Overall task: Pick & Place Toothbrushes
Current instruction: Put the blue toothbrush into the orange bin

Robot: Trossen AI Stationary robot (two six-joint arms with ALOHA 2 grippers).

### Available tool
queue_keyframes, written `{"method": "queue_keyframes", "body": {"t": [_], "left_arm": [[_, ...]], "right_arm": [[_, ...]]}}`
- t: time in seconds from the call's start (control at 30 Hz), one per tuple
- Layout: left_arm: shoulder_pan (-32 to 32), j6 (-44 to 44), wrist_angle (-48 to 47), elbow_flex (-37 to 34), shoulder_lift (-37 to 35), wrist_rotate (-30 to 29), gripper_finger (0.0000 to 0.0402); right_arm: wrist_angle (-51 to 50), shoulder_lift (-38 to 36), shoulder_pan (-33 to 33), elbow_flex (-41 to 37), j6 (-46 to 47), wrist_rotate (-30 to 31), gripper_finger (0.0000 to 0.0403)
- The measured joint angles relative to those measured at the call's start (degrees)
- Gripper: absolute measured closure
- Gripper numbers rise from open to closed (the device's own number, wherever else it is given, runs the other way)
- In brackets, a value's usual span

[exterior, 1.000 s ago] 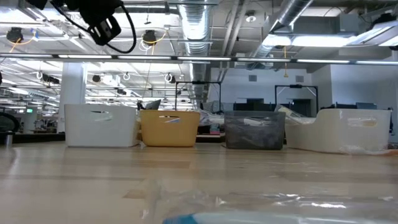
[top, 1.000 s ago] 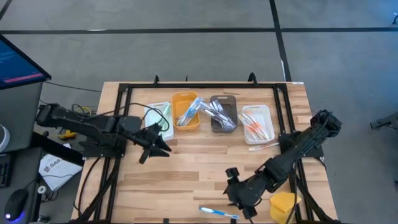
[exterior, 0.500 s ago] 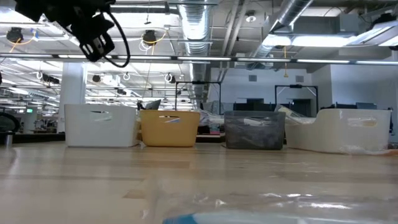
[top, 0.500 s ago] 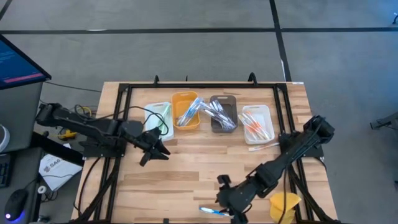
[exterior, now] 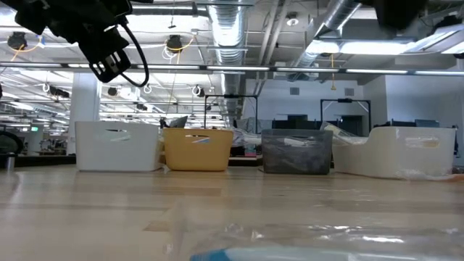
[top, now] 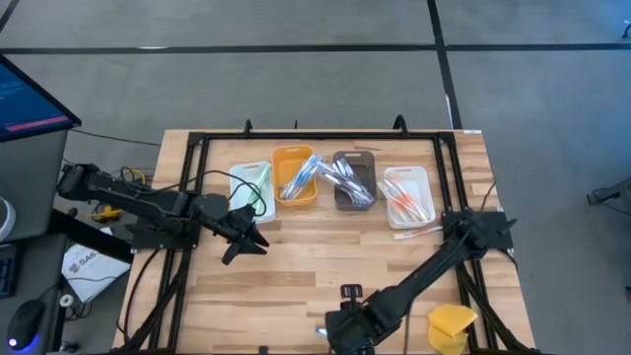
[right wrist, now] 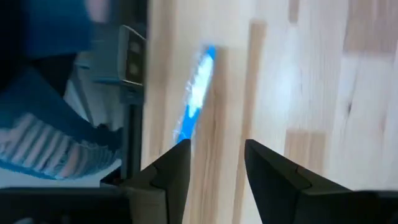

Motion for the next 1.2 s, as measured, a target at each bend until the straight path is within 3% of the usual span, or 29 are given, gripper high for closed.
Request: {"method": "queue_keyframes", "body": {"t": [0.23,0.5,1.2], "left_arm": [[-0.3,0.1,0.2,0.0,0.0,0.0,0.0279],[-3.6,0.0,0.2,0.0,0.0,0.0,0.0279],[-12.0,-0.5,0.2,0.0,0.0,0.0,0.0279]], "right_arm": [[-1.8,5.2,-0.8,1.6,12.8,-3.6,0.0212],[3.2,6.2,0.3,1.7,15.7,-7.8,0.016],[9.0,8.0,0.5,-2.7,21.5,-4.8,0.0192]]}}
